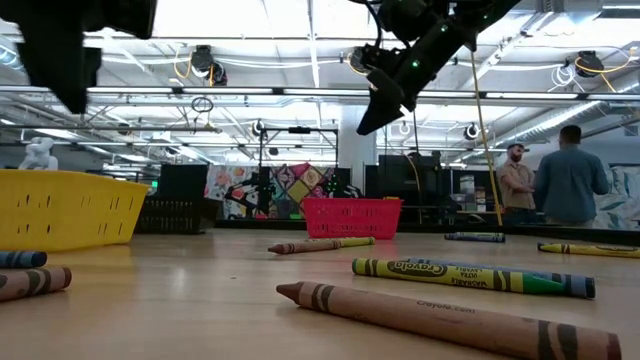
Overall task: Sort crayons
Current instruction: Put the green crayon into the yellow bin
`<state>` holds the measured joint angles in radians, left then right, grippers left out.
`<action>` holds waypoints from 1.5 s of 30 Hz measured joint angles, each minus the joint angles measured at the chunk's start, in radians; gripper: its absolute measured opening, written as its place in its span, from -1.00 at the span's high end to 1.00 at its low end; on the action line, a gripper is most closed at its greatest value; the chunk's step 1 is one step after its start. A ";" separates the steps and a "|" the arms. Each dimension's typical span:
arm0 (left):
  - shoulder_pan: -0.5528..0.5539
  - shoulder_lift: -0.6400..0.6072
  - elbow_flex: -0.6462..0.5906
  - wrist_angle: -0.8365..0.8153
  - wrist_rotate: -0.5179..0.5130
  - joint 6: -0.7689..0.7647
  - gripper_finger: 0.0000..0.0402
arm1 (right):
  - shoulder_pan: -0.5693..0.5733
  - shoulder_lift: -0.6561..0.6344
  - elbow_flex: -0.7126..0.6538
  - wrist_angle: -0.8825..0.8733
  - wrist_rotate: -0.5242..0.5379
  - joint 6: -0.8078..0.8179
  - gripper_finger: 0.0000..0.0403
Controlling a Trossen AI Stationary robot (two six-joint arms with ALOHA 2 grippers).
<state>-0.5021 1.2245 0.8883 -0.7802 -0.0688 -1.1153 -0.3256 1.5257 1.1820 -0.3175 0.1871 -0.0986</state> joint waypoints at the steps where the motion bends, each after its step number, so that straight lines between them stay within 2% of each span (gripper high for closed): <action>1: -0.014 0.007 0.000 0.000 0.000 -0.028 0.34 | 0.000 0.000 0.000 -0.005 0.000 0.002 0.55; 11: -0.178 0.075 0.000 -0.023 0.008 -0.366 0.34 | 0.000 0.000 -0.001 -0.010 0.000 0.005 0.55; 24: -0.383 0.190 0.000 0.050 0.034 -0.757 0.34 | 0.000 0.000 -0.001 -0.010 0.000 0.007 0.55; 32: -0.419 0.294 0.000 0.048 0.087 -0.862 0.34 | 0.000 0.000 -0.001 -0.010 -0.003 0.007 0.55; 45: -0.421 0.417 0.000 0.062 0.133 -0.870 0.34 | 0.000 0.000 -0.001 -0.010 -0.004 0.008 0.55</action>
<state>-0.9234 1.6414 0.8884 -0.7185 0.0645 -1.9854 -0.3256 1.5257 1.1810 -0.3271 0.1828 -0.0908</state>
